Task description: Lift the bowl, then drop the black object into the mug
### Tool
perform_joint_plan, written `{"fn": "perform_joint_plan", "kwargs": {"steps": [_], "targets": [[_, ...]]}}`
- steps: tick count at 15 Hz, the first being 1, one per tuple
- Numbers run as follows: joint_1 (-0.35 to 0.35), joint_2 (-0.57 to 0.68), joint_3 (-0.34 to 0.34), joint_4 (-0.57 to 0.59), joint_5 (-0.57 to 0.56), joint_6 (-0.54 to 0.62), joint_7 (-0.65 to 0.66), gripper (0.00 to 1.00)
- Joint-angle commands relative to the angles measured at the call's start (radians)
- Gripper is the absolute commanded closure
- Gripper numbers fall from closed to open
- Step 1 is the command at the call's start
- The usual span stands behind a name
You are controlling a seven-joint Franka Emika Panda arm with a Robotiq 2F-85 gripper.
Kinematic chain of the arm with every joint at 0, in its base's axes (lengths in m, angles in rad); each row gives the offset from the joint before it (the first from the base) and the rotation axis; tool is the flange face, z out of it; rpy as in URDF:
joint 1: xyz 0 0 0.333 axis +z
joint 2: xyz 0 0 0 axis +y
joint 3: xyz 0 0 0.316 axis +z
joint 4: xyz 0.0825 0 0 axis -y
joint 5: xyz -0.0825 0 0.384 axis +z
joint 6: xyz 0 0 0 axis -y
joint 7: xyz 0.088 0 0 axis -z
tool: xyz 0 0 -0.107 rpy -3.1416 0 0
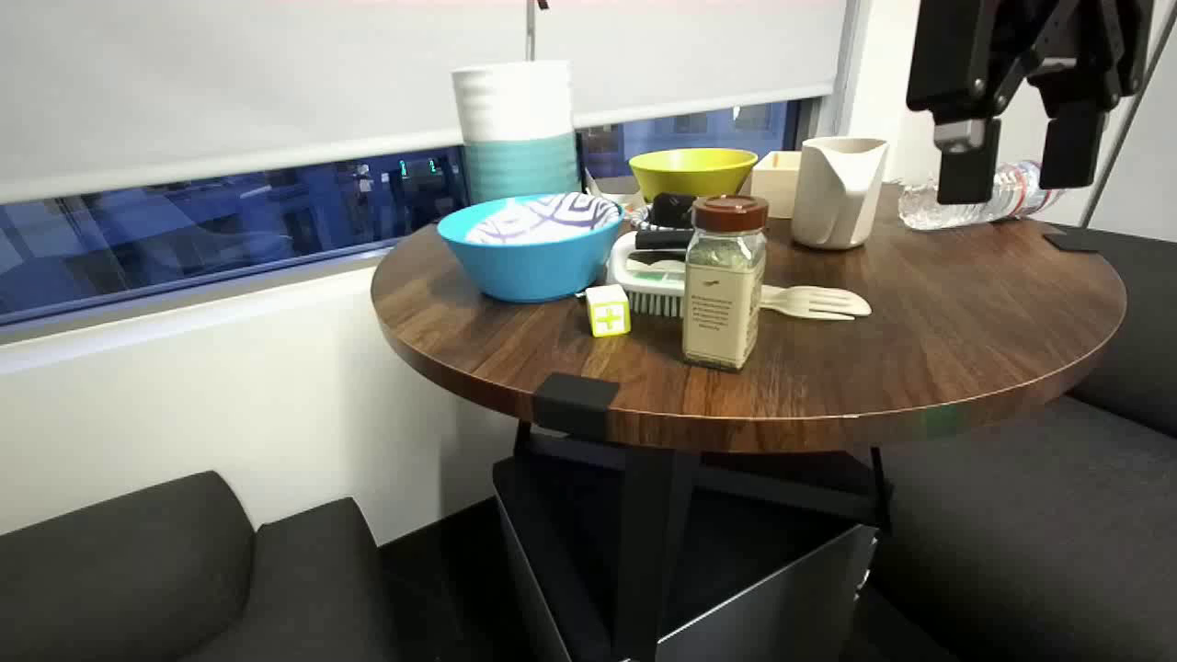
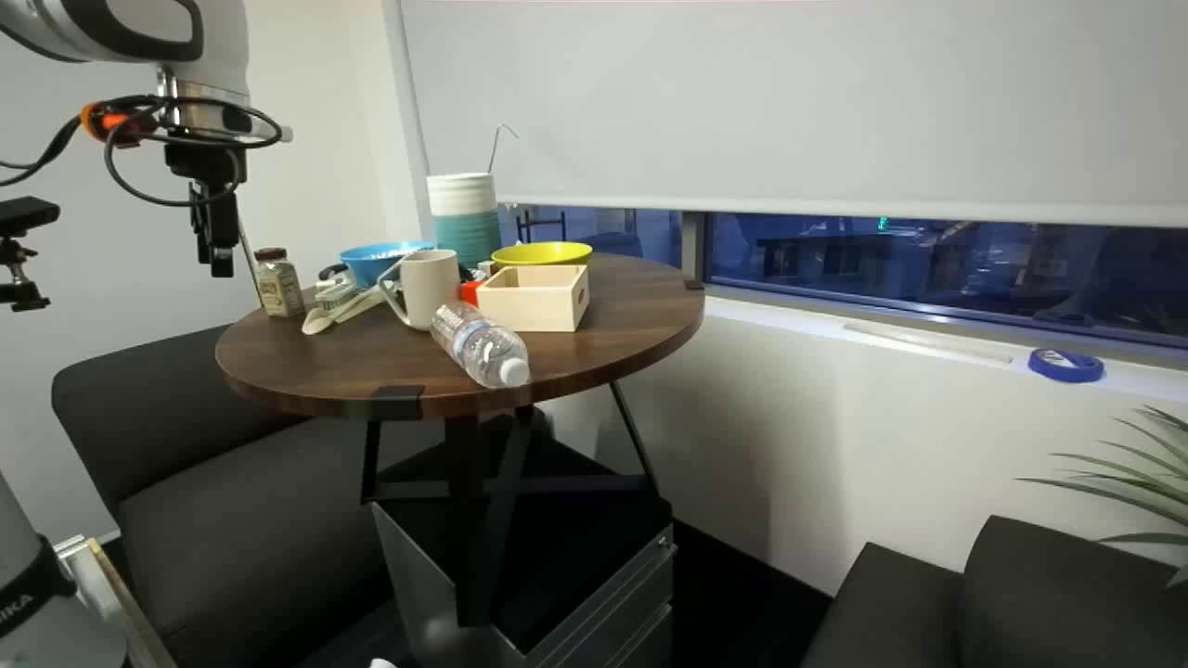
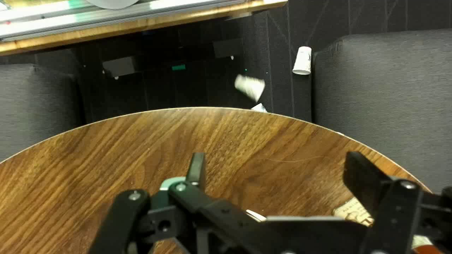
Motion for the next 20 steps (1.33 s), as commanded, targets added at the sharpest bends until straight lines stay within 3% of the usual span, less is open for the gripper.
{"fn": "perform_joint_plan", "kwargs": {"steps": [1, 13, 20], "targets": [[-0.006, 0.000, 0.005, 0.002, 0.002, -0.002, -0.003, 0.00], [-0.006, 0.000, 0.005, 0.002, 0.002, -0.002, -0.003, 0.00], [-0.073, -0.021, 0.047, -0.088, -0.001, 0.305, 0.209, 0.00]]}}
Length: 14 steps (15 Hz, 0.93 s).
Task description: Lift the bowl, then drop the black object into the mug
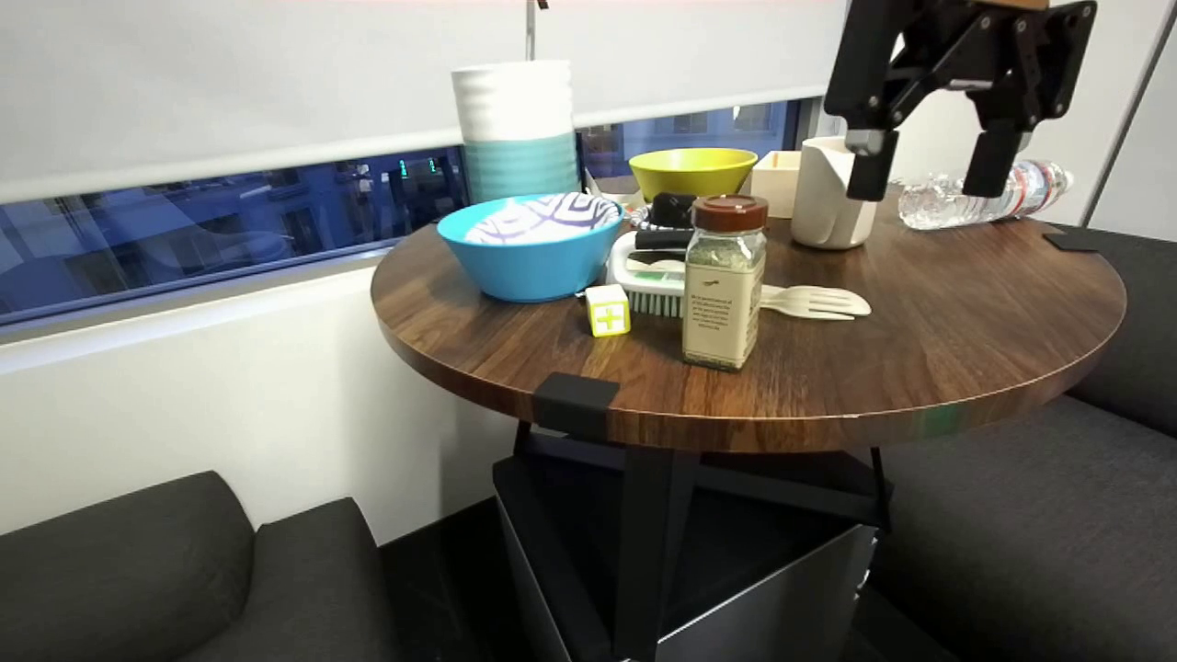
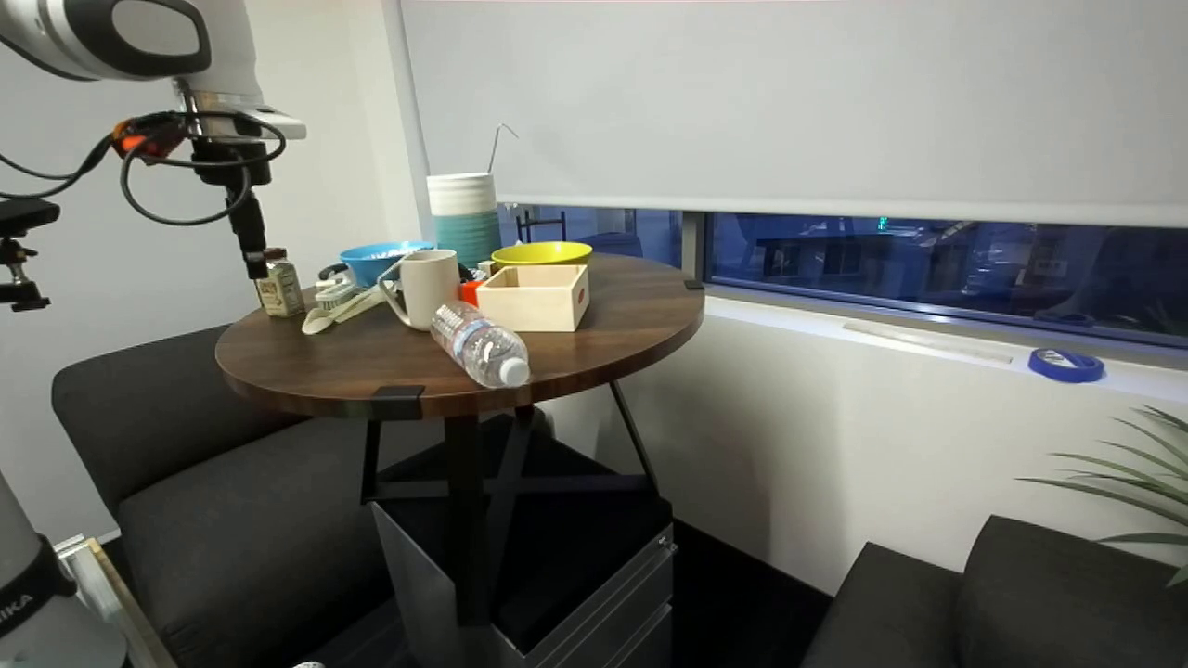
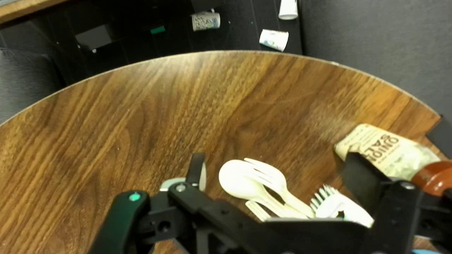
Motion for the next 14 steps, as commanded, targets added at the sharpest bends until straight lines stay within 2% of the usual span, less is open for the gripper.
{"fn": "perform_joint_plan", "kwargs": {"steps": [1, 7, 9, 10, 14], "targets": [[-0.052, -0.018, 0.037, -0.052, -0.006, 0.125, 0.143, 0.00], [-0.107, 0.002, 0.079, -0.094, -0.044, 0.312, 0.409, 0.00], [-0.130, 0.016, 0.108, -0.101, -0.103, 0.391, 0.477, 0.00], [-0.084, 0.010, 0.052, -0.090, -0.070, 0.327, 0.413, 0.00], [-0.094, 0.019, 0.070, -0.096, -0.104, 0.368, 0.462, 0.00]]}}
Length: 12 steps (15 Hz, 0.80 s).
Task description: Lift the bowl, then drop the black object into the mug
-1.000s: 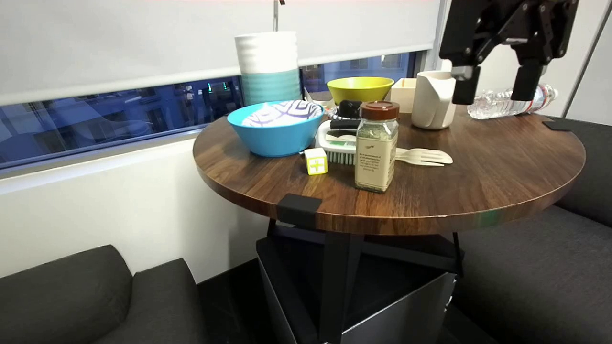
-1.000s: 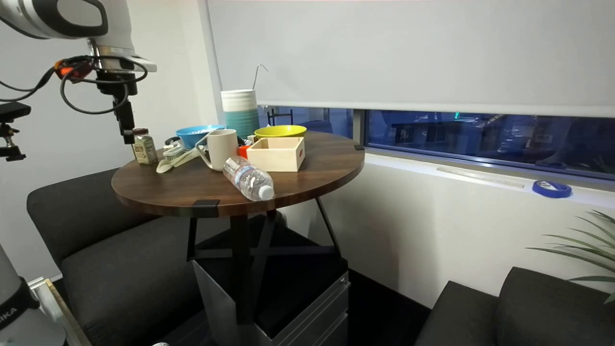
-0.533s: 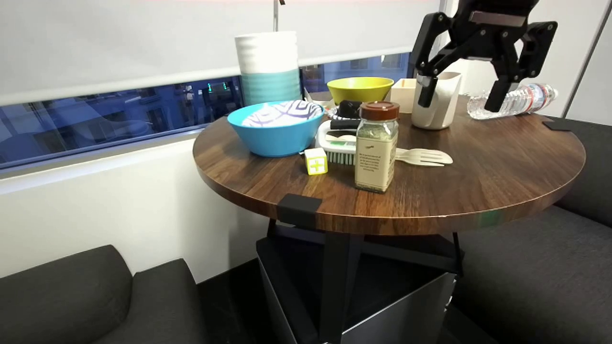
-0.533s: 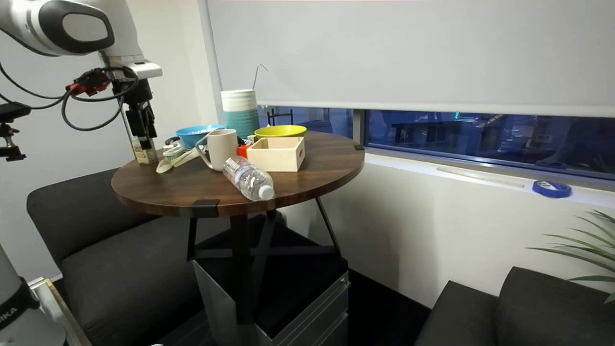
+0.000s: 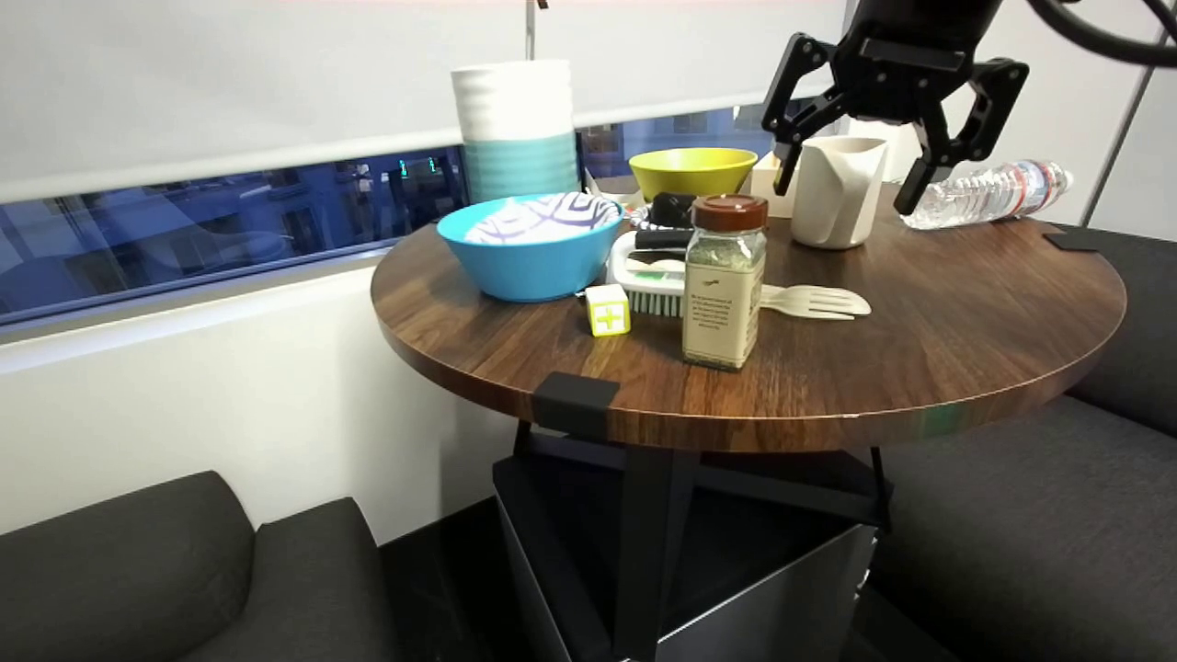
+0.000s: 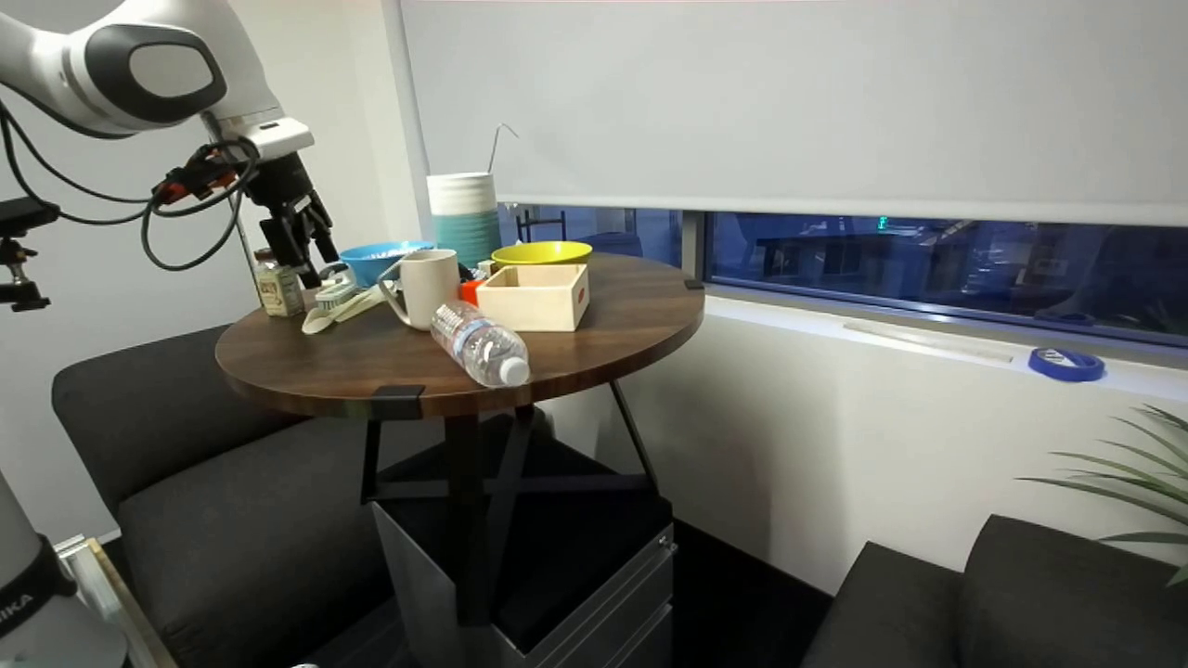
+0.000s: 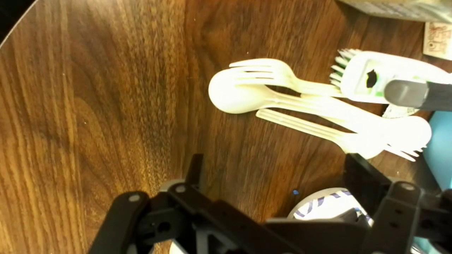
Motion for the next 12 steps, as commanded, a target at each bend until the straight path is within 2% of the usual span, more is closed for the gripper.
{"fn": "perform_joint_plan", "kwargs": {"steps": [1, 4, 12], "targets": [[0.024, 0.004, -0.023, 0.001, -0.020, 0.000, 0.016, 0.00], [0.043, 0.031, -0.059, 0.006, 0.028, 0.048, 0.010, 0.00], [0.024, 0.158, -0.088, 0.039, 0.014, 0.158, 0.039, 0.00]]}}
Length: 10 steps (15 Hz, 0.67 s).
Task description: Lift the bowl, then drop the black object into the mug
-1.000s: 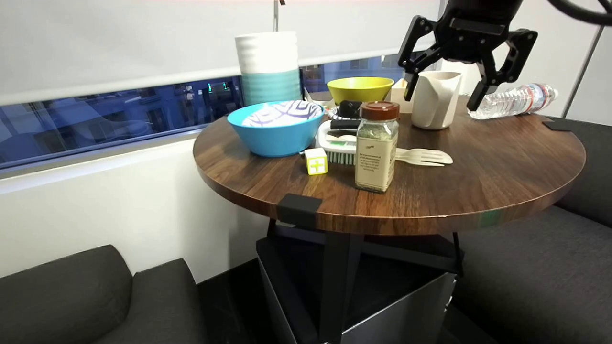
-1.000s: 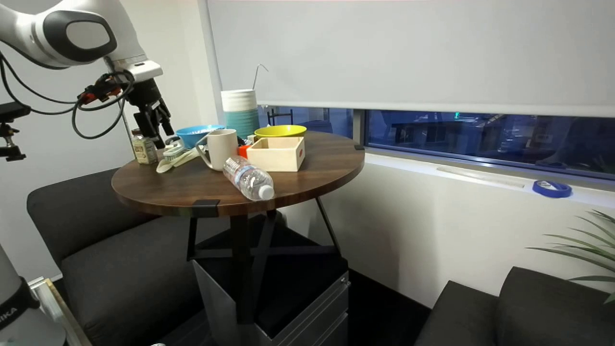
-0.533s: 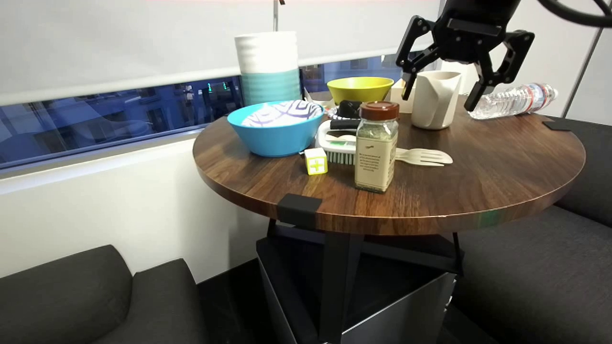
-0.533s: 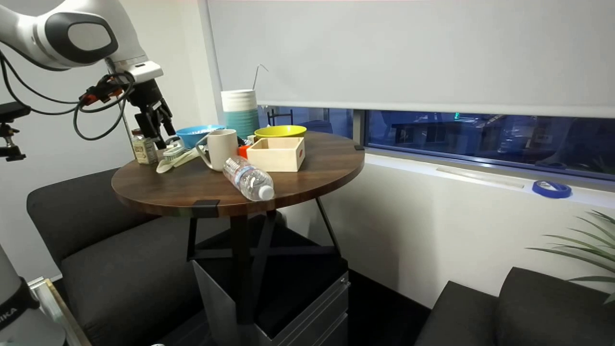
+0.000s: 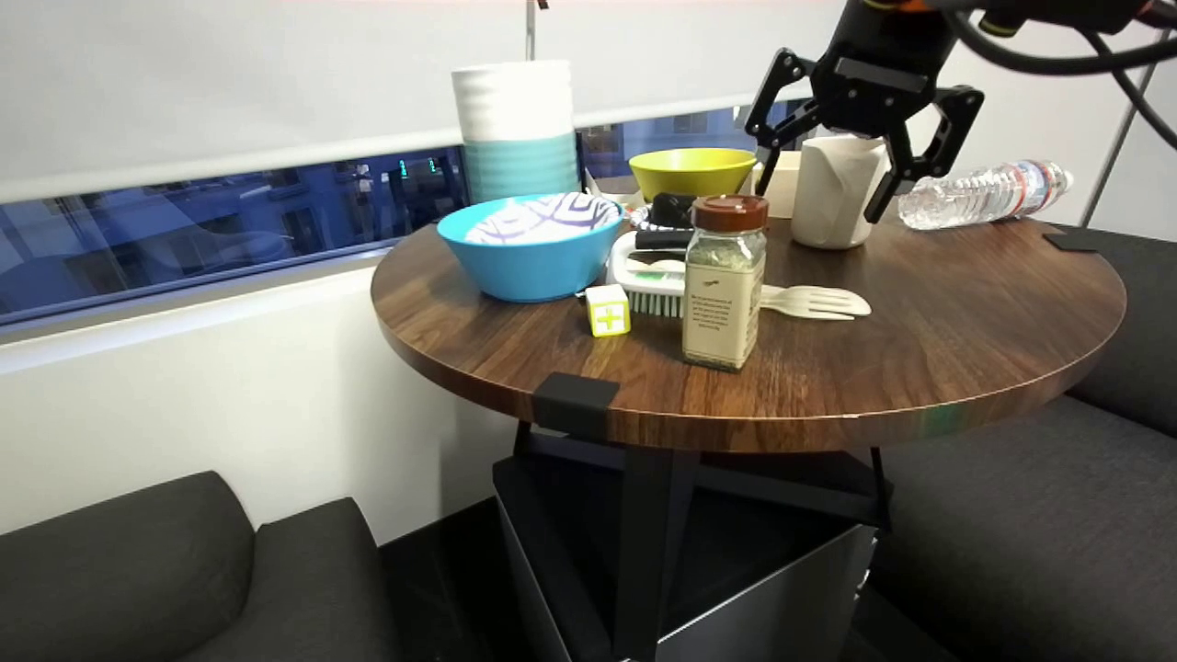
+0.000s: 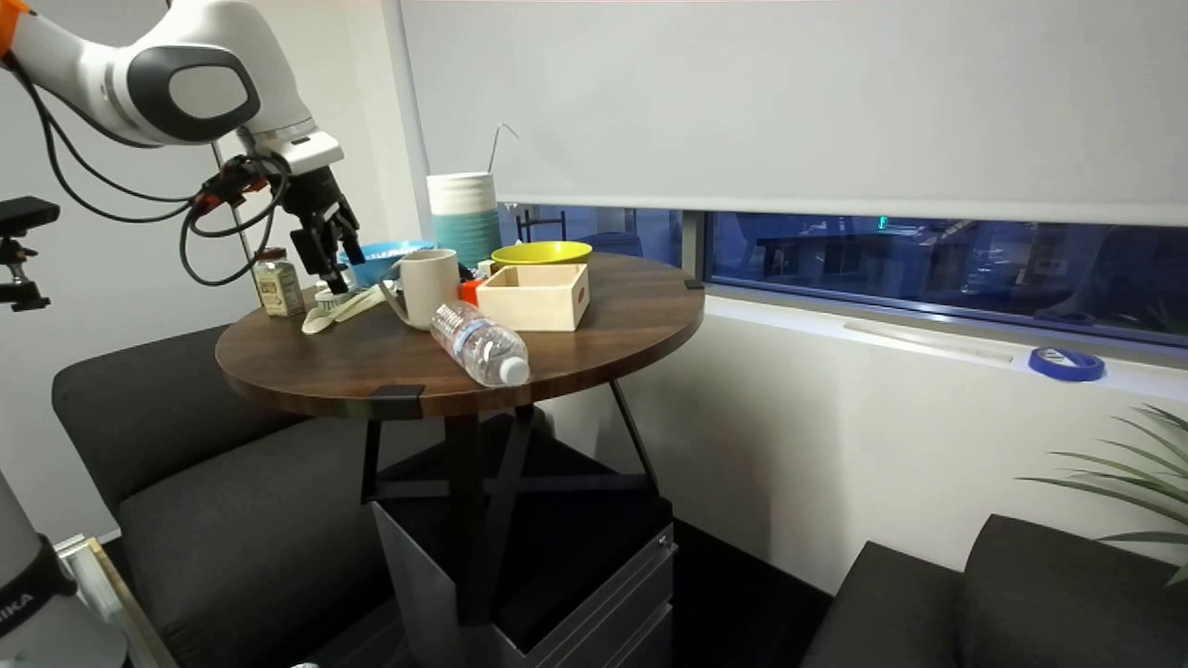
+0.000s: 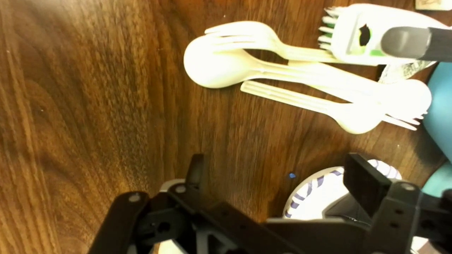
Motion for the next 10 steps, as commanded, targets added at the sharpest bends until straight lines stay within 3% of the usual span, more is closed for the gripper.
{"fn": "perform_joint_plan", "kwargs": {"steps": [1, 10], "targets": [[0.002, 0.085, -0.006, 0.036, 0.005, 0.061, 0.044, 0.00], [-0.026, 0.160, -0.027, 0.049, -0.021, 0.174, 0.146, 0.00]]}}
